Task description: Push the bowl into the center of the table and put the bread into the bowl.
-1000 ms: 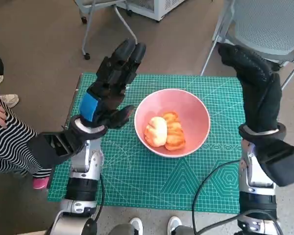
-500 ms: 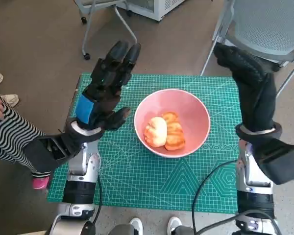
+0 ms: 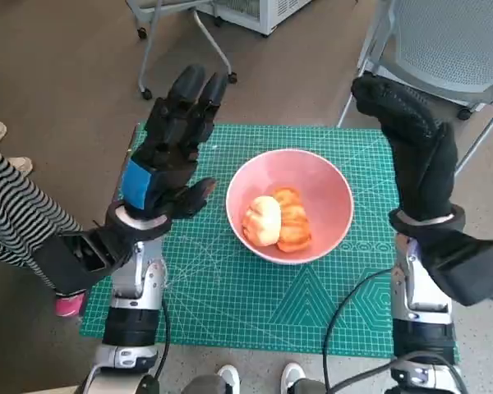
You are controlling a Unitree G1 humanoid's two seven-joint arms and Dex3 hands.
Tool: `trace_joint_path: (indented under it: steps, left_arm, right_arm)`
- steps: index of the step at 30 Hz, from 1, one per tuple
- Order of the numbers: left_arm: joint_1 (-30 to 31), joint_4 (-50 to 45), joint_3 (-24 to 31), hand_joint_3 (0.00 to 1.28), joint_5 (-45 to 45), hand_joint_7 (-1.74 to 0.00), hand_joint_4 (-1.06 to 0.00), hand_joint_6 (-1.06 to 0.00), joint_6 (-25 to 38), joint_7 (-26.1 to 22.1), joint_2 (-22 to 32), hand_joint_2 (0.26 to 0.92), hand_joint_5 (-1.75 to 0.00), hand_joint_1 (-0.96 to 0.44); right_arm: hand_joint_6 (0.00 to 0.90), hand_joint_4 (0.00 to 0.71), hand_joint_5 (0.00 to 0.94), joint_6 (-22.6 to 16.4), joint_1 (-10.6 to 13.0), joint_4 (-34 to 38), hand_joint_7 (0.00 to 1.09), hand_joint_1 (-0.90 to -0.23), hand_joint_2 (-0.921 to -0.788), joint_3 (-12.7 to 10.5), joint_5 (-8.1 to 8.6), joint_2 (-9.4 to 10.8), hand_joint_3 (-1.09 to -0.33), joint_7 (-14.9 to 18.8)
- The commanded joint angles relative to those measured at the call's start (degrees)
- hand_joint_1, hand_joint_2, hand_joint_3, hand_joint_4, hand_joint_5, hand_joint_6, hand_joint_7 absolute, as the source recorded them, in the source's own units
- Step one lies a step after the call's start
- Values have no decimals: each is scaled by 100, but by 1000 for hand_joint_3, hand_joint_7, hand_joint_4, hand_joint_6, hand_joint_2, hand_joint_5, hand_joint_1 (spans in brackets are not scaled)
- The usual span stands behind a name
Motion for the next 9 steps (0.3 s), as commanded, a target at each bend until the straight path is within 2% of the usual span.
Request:
trace_joint_path:
  steps: [1, 9]
  left_arm:
    - [120, -147, -42, 367, 23, -215, -21, 1, 40, 63, 10, 920, -49, -367]
    - [147, -88, -38, 385, 65, -234, -34, 1, -99, 102, -9, 920, -55, -229]
  right_arm:
    - [24, 200, 0, 132, 98, 37, 579, -683, -921, 21, 99, 60, -675, 72]
    - [22, 202, 2, 156, 127, 28, 583, -682, -921, 5, 140, 72, -674, 126]
